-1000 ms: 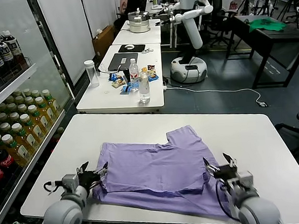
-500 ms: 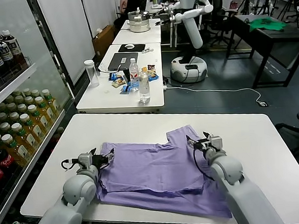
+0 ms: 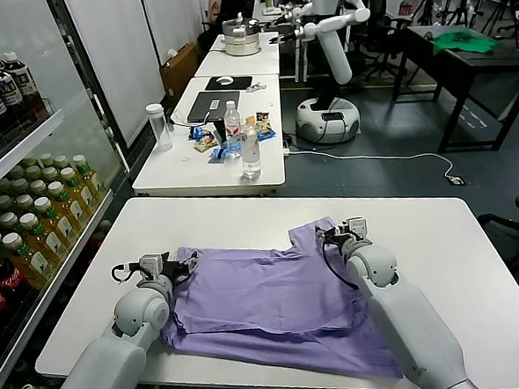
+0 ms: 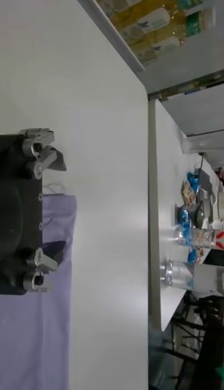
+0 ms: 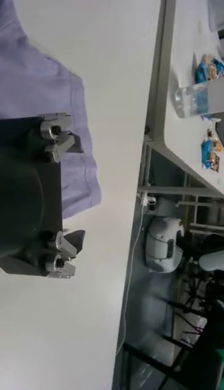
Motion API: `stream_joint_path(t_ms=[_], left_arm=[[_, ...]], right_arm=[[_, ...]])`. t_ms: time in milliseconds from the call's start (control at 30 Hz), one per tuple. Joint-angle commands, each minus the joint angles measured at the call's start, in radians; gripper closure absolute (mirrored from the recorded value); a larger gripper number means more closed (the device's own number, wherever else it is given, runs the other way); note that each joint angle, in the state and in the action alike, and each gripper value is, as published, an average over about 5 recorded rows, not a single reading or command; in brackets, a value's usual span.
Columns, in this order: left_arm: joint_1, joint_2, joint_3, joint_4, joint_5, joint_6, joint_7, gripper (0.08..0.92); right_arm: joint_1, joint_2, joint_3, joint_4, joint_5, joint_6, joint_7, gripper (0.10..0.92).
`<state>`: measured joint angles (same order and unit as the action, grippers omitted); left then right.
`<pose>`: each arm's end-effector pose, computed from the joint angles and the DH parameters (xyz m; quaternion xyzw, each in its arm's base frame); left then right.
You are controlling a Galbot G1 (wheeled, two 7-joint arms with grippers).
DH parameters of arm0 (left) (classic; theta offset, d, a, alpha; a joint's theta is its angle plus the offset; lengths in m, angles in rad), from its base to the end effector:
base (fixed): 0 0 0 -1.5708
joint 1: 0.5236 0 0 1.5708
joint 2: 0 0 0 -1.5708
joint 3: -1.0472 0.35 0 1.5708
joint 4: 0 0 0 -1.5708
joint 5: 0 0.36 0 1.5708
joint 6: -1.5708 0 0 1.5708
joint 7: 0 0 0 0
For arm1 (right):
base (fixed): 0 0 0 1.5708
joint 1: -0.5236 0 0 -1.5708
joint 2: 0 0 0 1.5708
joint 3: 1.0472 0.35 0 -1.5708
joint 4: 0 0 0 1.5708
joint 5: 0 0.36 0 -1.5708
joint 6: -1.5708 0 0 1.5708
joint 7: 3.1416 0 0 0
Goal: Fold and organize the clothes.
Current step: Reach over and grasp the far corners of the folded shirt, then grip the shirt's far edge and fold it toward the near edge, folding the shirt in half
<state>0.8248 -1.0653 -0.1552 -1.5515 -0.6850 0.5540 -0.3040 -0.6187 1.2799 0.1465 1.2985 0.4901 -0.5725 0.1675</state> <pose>0.4102 0.0594 -0.2918 -0.0227 -0.9621 -0.0167 0.2712 0.4863 -0.0058 -0.2887 0.0601 -0.9628 0.0174 0.2628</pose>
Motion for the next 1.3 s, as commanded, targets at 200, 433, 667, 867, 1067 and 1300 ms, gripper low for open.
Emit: stream_joint_path(t_ms=[200,433,667,867,1067,1300], left_arm=[[-0.021,-0.001,0.009,0.029,-0.084,0.01,0.023,0.524],[-0.001,0.0,-0.002,0.014,-0.101,-0.004,0.035,0.723],[0.051,0.013,-0.037,-0.075,-0.145,-0.052,0.052,0.893],[0.117,0.033,-0.08,-0.201,-0.198,-0.086,0.054,0.911],[0.211,0.055,-0.123,-0.328,-0.231,-0.086,0.053,0.911],[0.312,0.07,-0.173,-0.429,-0.262,-0.07,0.046,0.911]], right_arm=[[0.005,0.001,-0.022,-0.042,0.07,-0.008,-0.008,0.49],[-0.031,-0.026,-0.021,0.047,0.074,-0.006,-0.02,0.698],[-0.093,-0.077,0.01,0.202,0.084,-0.006,-0.02,0.884],[-0.173,-0.129,0.069,0.388,0.103,-0.006,-0.014,0.912],[-0.348,-0.193,0.164,0.592,0.111,-0.007,-0.013,0.912],[-0.574,-0.232,0.315,0.788,0.112,-0.006,-0.015,0.912]])
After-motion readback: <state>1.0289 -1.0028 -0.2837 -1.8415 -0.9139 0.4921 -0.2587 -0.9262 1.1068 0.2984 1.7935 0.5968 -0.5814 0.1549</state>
